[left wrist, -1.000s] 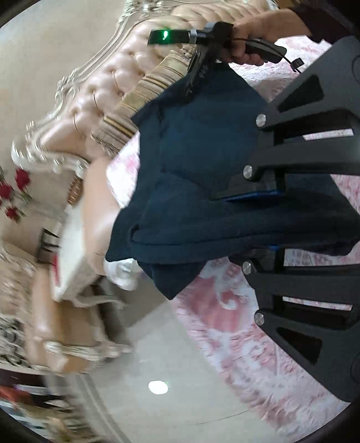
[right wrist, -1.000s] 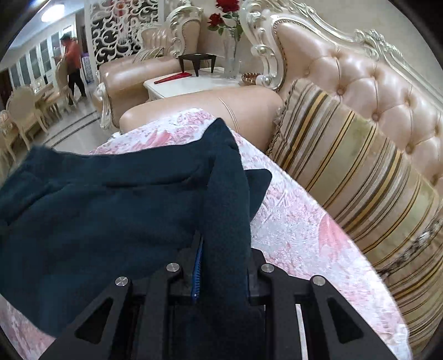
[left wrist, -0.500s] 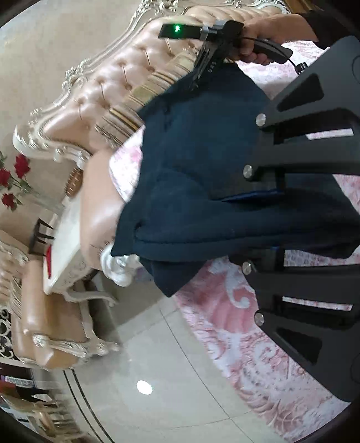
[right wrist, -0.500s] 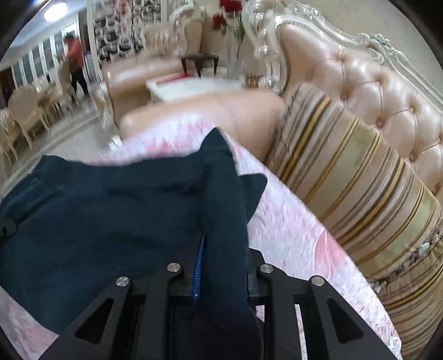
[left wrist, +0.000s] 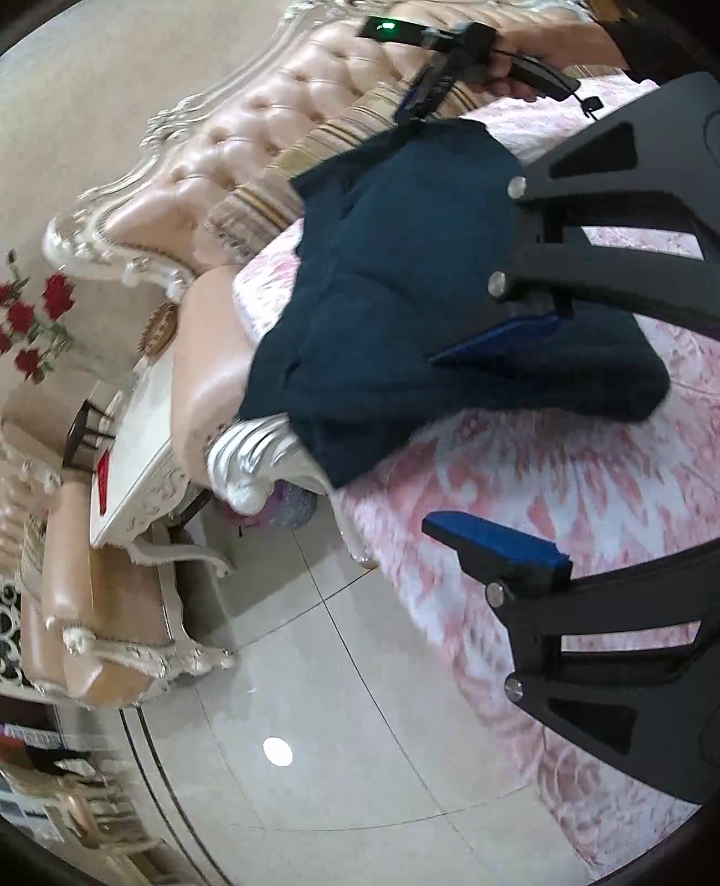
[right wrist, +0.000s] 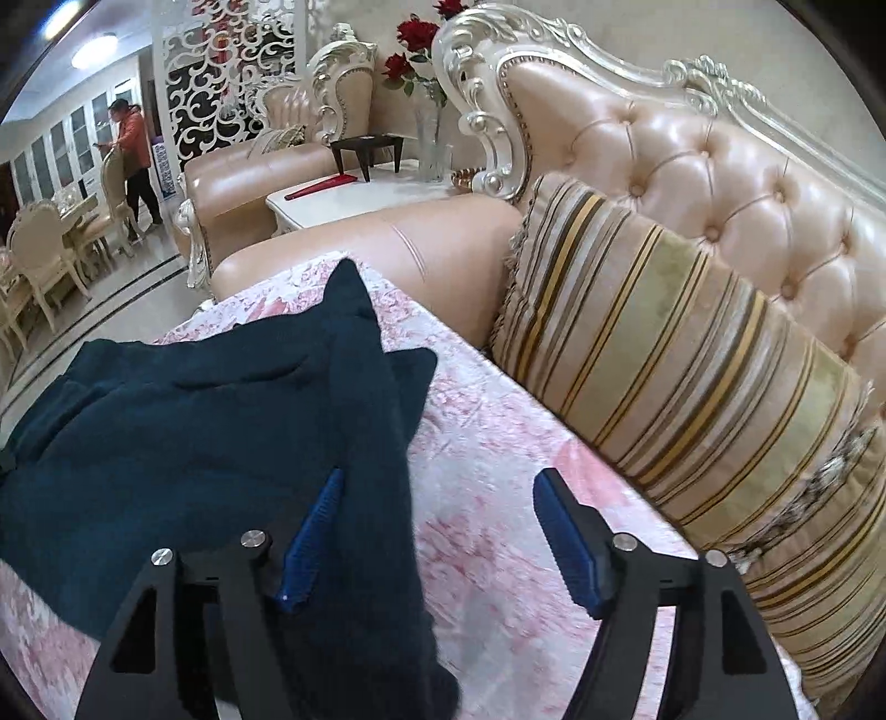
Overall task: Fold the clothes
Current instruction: 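Lift the folded sweatshirt with both grippers and carry it toward the pillows, then lower the sweatshirt onto the bed by the pillows and open both grippers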
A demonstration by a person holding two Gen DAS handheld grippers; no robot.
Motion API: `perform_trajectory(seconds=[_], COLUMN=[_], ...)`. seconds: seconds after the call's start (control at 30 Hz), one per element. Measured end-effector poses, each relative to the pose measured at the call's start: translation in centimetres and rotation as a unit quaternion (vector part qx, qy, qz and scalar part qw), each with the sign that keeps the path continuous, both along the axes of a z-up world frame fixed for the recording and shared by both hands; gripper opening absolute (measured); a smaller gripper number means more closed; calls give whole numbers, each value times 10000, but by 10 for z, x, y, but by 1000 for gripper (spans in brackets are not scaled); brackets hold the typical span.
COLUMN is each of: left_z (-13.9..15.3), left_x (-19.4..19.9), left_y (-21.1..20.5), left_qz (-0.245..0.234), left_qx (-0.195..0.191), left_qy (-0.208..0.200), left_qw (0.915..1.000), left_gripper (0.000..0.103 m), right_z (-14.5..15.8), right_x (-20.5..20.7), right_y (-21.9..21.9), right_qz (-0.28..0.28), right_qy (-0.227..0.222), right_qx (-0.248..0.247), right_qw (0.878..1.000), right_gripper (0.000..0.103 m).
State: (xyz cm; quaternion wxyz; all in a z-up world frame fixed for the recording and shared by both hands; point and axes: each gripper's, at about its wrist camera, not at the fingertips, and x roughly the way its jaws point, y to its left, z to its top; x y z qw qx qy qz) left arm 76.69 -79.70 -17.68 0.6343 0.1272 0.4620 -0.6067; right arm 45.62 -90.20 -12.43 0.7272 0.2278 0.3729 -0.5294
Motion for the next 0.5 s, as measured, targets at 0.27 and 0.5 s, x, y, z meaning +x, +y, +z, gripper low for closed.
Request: perform_trajectory(seconds=[0.27,0.5], left_z=[37,5], left_x=[-15,-59], left_y=[-7,-53], left_qz=[-271,-1039], left_qx=[-718,-207], left_qy=[-440,-1109], left_qw=[9961,9882], left_gripper=[6,6], right_z=[61,22], right_x=[-56,35], right_y=[9,3], right_qz=[-1055,217], right_qy=[-535,-238], right_qx=[-1013,-582], right_qw=[9878,9978], right_gripper=[64,56])
